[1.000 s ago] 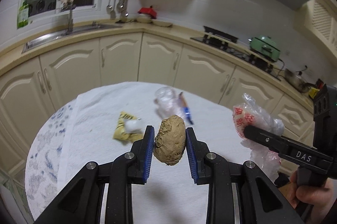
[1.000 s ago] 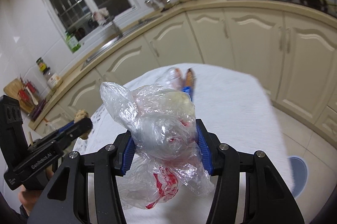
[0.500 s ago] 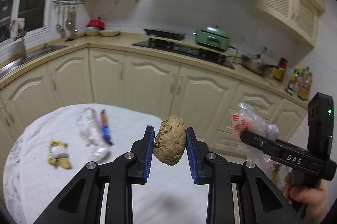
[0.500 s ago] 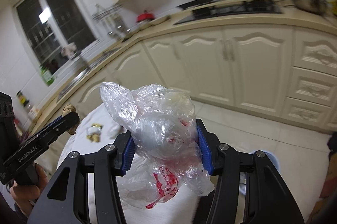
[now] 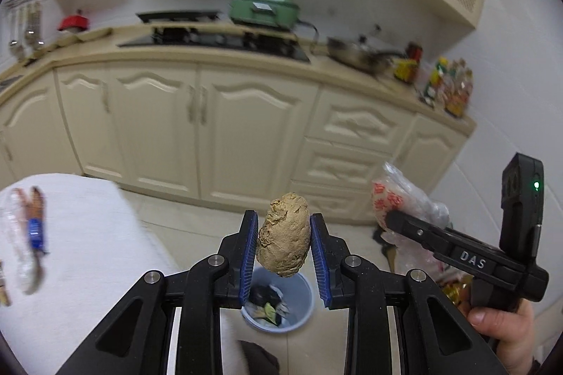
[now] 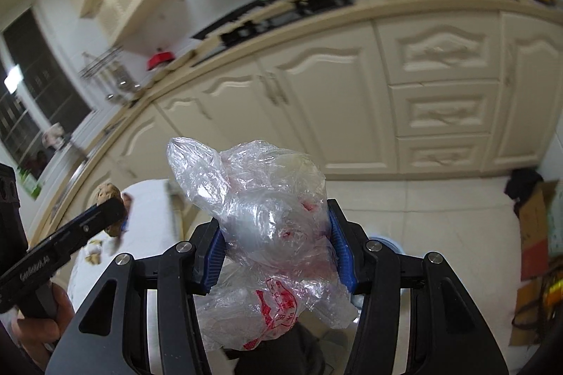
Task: Collect trash
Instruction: 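Open both grippers over the blue bin to drop the trash, then swing both tools back over the table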
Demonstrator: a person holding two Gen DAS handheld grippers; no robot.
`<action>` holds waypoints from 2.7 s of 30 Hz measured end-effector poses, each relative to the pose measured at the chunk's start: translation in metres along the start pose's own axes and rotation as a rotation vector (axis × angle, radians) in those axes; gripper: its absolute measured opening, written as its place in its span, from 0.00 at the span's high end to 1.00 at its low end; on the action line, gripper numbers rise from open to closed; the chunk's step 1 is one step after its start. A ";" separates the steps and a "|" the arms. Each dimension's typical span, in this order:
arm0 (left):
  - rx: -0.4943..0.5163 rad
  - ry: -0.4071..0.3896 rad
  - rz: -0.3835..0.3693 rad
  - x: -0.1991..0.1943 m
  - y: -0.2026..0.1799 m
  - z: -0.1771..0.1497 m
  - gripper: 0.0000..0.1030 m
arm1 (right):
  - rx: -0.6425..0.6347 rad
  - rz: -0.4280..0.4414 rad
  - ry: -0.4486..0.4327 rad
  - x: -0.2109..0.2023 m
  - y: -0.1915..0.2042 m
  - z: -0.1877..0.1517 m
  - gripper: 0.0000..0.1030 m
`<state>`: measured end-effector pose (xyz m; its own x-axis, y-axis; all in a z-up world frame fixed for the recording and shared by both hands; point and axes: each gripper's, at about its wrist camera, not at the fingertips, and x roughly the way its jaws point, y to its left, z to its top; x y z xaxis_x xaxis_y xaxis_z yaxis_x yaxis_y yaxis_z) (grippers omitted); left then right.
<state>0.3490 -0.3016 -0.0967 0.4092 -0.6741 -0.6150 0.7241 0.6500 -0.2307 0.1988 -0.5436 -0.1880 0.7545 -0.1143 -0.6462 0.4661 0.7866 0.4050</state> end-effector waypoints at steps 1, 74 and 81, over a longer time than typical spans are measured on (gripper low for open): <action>0.001 0.021 -0.007 0.010 0.000 0.004 0.75 | 0.015 -0.016 0.011 0.006 -0.012 0.000 0.49; -0.233 -0.284 0.329 -0.228 0.068 -0.086 0.01 | -0.220 0.176 -0.020 -0.004 0.197 -0.002 0.00; -0.295 -0.332 0.423 -0.282 0.074 -0.132 0.01 | -0.330 0.244 -0.031 -0.009 0.255 -0.015 0.00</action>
<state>0.2139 -0.0171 -0.0402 0.8128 -0.3790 -0.4424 0.2962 0.9228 -0.2465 0.3034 -0.3329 -0.0890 0.8407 0.0850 -0.5348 0.1025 0.9448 0.3113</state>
